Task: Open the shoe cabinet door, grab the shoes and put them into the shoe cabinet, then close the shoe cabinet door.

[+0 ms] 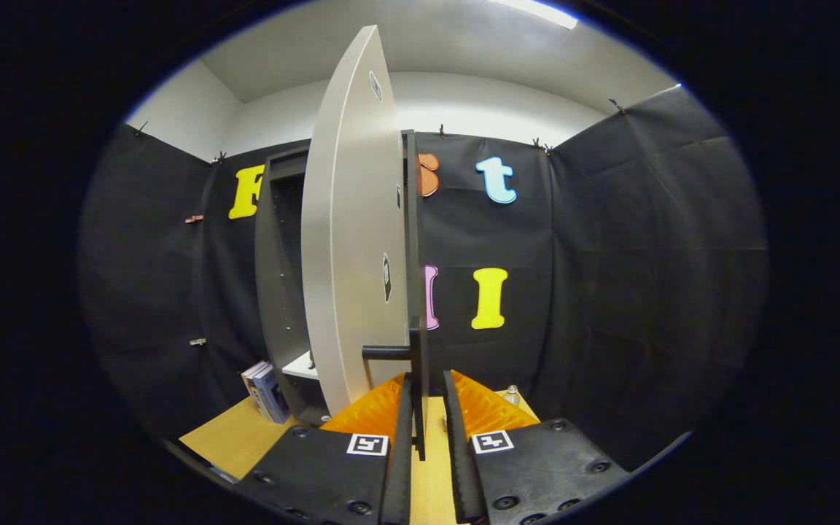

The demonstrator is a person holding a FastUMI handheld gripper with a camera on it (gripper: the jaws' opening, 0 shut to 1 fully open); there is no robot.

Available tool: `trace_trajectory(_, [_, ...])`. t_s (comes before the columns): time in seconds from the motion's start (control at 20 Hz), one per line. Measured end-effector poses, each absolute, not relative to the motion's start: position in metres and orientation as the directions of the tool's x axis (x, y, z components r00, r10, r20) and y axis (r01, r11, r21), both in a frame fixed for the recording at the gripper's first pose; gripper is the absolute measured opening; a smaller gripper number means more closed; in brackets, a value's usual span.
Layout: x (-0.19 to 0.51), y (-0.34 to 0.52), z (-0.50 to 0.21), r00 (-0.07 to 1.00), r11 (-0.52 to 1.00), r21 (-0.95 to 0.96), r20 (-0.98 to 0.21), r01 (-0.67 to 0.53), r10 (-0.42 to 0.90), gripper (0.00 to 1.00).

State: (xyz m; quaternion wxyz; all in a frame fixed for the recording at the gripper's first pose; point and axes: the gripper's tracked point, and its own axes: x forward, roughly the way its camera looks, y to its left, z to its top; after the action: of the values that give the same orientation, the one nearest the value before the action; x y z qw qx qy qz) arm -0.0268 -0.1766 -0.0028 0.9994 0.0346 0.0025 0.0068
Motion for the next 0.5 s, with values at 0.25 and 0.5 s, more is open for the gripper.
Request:
trace_trajectory(0.25, [-0.049,-0.179,-0.01,0.997,0.994,0.083,-0.013,0.072,-0.071,0.3])
trace_trajectory(0.5, [-0.08,-0.164,-0.022,0.988,0.989,0.026,-0.032,0.149,-0.148,0.73])
